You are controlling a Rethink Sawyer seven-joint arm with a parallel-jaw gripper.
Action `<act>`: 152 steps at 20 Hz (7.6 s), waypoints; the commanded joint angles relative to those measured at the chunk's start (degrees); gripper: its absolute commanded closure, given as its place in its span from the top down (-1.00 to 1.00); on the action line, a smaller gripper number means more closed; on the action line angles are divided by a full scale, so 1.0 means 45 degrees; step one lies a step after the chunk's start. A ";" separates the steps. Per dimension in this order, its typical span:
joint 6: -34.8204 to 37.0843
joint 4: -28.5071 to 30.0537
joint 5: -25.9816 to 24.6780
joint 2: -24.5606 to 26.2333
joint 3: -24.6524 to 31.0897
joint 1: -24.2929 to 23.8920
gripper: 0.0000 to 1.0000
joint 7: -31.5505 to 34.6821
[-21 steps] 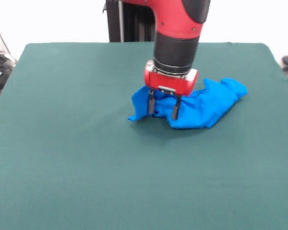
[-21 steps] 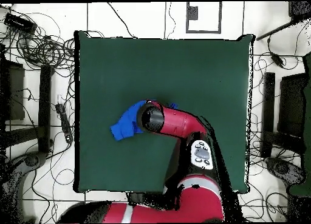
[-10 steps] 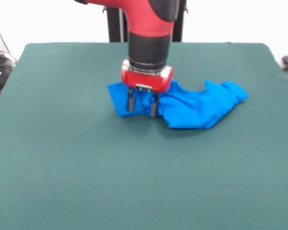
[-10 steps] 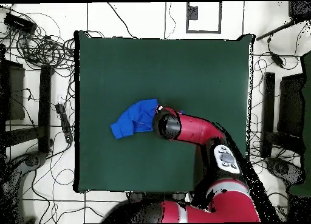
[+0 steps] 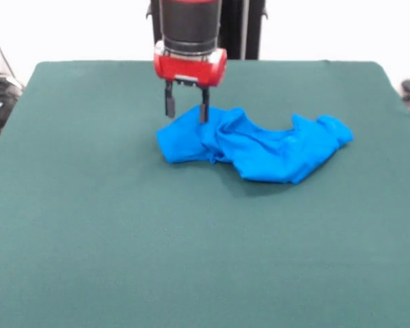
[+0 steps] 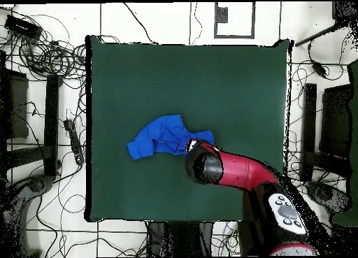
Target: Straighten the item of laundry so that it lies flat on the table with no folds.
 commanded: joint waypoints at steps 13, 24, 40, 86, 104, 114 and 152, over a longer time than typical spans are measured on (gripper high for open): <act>0.0856 0.0052 0.0188 0.0059 0.1498 0.1665 1.00 0.1111; 0.0695 -0.1097 0.0324 0.1160 0.1400 0.1987 1.00 0.1094; -0.0177 -0.0789 0.0175 0.1731 0.1150 0.2473 1.00 0.1553; -0.0590 -0.2148 0.0375 0.2851 0.1053 0.2476 1.00 0.1477; -0.0664 -0.3105 0.0442 0.3671 0.1154 0.2451 -1.00 0.1377; -0.0567 -0.2850 0.0481 0.3478 0.1459 0.2237 -1.00 0.1323; 0.2770 -0.0182 0.1421 -0.1726 0.1604 0.1723 -1.00 0.0736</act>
